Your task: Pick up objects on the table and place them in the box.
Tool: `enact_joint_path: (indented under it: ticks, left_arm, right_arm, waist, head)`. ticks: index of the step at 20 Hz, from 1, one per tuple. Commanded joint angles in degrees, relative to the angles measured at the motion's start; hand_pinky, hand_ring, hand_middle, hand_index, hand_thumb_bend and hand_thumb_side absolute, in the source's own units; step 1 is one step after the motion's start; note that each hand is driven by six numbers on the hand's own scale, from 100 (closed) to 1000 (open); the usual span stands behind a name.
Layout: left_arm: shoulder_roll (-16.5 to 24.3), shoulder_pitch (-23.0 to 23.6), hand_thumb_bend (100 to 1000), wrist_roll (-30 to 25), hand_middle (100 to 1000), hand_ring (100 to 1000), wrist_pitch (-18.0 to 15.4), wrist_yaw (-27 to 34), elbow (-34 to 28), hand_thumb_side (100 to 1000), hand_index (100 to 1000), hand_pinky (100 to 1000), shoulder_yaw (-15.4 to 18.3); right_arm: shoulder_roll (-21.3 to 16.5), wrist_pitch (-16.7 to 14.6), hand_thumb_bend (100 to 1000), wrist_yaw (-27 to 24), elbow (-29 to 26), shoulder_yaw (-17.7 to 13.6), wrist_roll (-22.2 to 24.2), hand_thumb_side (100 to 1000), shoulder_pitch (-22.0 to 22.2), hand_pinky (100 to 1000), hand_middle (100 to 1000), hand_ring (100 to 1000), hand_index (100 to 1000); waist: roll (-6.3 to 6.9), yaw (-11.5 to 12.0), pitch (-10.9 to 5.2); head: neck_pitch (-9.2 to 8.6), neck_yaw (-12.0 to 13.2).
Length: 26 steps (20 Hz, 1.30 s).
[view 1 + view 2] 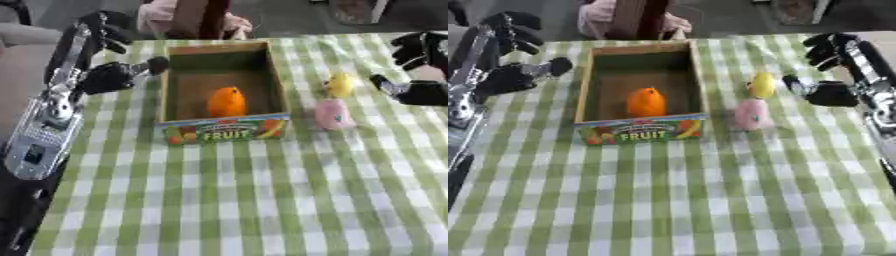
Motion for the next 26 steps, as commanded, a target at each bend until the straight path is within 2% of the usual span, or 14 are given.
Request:
enact_joint_path:
  ticks: [1, 11, 20, 26]
  left_arm:
    - [0.57, 0.16, 876, 0.96, 654, 624, 0.07, 1.29, -1.63, 369, 725, 618, 1.33]
    - [-0.79, 1.45, 872, 1.27, 649, 620, -0.10, 2.62, -1.34, 359, 725, 614, 1.73]
    - [-1.24, 1.56, 869, 0.91, 648, 619, -0.08, 2.73, -1.14, 351, 725, 614, 1.65]
    - [-1.28, 1.58, 868, 0.78, 648, 618, -0.07, 2.76, -1.05, 351, 725, 613, 1.62]
  right_arm:
    - [-0.35, -0.57, 434, 2.40, 4.23, 0.19, 0.99, 100, -1.94, 643, 602, 646, 768]
    - [4.37, -2.19, 433, 7.91, 13.99, 0.56, 0.96, 100, -4.81, 643, 603, 647, 769]
    - [7.14, -2.95, 431, 10.06, 17.88, 0.51, 0.97, 100, -5.99, 642, 600, 645, 767]
    - [7.68, -3.60, 429, 10.66, 18.13, 0.70, 1.10, 100, -6.34, 643, 598, 645, 767]
  waist:
    - [0.05, 0.27, -0.68]
    - [0.48, 0.81, -0.40]
    - [0.81, 0.90, -0.31]
    - [0.85, 0.98, -0.29]
  head:
    - [-0.56, -0.30]
    - [-0.53, -0.77]
    - [-0.47, -1.11]
    - [-0.44, -1.18]
